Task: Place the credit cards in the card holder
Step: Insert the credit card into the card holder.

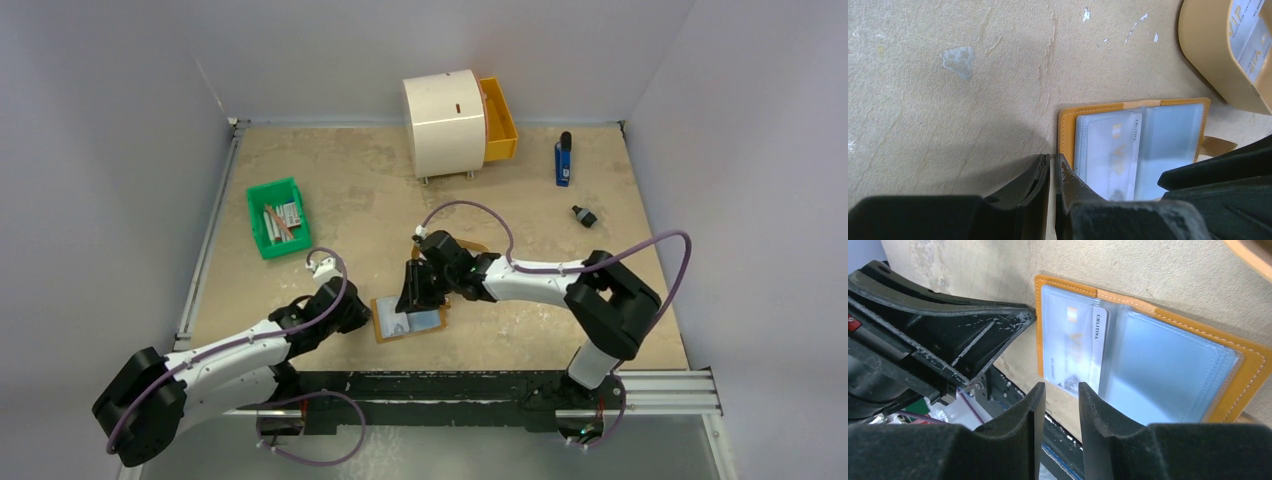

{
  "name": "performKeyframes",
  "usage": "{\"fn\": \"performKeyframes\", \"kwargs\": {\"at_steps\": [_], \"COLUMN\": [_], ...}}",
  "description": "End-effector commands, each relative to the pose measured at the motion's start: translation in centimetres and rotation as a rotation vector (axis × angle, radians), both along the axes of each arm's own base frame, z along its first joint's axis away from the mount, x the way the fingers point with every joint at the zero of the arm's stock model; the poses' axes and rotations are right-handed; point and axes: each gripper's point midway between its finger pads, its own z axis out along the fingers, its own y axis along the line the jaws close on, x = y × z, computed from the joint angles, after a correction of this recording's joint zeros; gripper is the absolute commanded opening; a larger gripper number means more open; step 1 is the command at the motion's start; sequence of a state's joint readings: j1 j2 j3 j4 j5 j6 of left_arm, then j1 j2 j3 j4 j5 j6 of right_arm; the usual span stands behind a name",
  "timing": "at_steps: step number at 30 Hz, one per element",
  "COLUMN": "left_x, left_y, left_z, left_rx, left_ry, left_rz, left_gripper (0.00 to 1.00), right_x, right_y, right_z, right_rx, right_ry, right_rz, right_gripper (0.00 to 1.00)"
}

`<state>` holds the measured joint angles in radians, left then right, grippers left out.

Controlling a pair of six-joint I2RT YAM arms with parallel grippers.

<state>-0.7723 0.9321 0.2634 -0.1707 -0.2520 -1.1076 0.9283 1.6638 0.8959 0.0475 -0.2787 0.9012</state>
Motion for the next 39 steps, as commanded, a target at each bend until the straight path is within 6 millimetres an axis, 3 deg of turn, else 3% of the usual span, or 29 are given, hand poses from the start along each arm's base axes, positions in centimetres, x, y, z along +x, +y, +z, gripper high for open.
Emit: {"fn": "performKeyframes", "kwargs": {"at_steps": [1, 12, 26, 32, 36, 39], "left_x": [-0.5, -0.6, -0.6, -0.1, 0.5, 1.0], "left_y": [0.7, 0.2, -0.7, 0.5, 1.7, 2.1], "left_z": [-0.8, -1.0, -1.1, -0.3, 1.9, 3.8], "left_rx": [0.03, 0.008, -0.025, 0.041, 0.086, 0.098], "left_ry": [0.021, 0.028, 0.033, 0.015, -0.032, -0.071], "left_rz": [0.005, -0.01, -0.032, -0.005, 0.021, 0.038], "left_gripper": [0.08, 0.05, 0.03, 0.03, 0.12, 0.38], "right_x": [0.6, 0.8, -0.1, -0.5, 0.0, 0.6], "right_y": [-0.1, 0.0, 2.6, 0.7, -1.4, -4.1], "right_z": [-0.4, -2.2, -0.8, 0.9, 4.1, 6.0], "right_rx": [-0.04, -0.082, 0.008, -0.033, -0.075, -0.137], "right_ry": [-0.016, -0.001, -0.002, -0.014, -0.094, -0.174], "right_rz": [0.016, 0.023, 0.107, 0.082, 0.032, -0.021], "right_gripper": [0.33, 0.33, 0.28, 0.3, 0.36, 0.4]}}
